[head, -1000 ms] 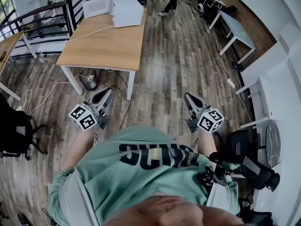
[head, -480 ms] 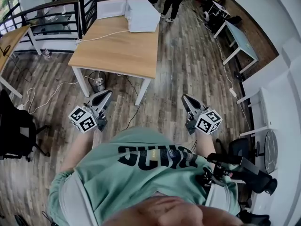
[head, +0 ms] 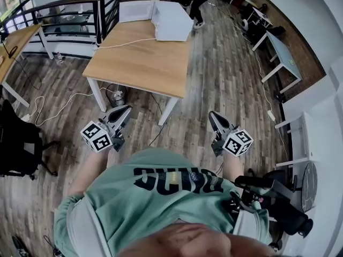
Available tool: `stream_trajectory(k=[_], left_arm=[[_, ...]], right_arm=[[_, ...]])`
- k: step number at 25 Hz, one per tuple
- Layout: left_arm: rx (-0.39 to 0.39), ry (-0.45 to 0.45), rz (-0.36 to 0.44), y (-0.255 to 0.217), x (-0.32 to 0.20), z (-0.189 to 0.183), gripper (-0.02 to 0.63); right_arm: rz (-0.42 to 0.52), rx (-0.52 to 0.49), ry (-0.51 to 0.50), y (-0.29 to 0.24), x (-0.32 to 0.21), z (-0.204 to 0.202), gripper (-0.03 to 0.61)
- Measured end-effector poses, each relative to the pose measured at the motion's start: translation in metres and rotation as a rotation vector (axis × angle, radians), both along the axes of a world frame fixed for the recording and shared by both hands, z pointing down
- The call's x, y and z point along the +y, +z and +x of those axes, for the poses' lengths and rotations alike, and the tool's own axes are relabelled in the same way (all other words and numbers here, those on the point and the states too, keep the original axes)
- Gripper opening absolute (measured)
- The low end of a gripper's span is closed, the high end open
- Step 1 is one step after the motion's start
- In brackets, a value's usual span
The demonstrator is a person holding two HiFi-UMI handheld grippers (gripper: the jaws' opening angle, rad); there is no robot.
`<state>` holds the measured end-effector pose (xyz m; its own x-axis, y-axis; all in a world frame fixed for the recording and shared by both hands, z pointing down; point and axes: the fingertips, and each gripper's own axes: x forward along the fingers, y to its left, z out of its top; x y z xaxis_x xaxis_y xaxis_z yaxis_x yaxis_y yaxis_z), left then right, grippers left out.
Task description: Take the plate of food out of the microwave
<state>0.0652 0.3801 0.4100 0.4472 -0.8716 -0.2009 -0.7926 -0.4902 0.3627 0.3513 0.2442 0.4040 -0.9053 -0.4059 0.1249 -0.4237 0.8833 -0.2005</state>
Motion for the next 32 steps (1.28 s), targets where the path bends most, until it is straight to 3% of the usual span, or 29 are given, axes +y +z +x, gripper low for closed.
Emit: stream_trajectory(k=[11, 16, 25, 32], left_arm=[[-0.074, -0.203, 0.021, -0.028, -0.078, -0.007, 0.014], [-0.075, -0.262, -0.011, -0.033, -0.123, -0.005, 0.014], [-0.075, -0.211, -0.058, -0.029, -0.217, 0.003, 0.014], [-0.046, -0.114, -0.048, -0.015, -0.262, -0.054, 0.014]], right_arm=[[0.022, -0.090, -0.230, -0.014, -0.142, -0.051, 0.006], [-0.004, -0.136, -0.316, -0.010, -0.199, -0.075, 0.006], [-0.080, -0.131, -0.296, 0.025, -0.277, -0.063, 0.006], [-0.061, -0.097, -0.215, 0.029, -0.304, -0.107, 0.006]])
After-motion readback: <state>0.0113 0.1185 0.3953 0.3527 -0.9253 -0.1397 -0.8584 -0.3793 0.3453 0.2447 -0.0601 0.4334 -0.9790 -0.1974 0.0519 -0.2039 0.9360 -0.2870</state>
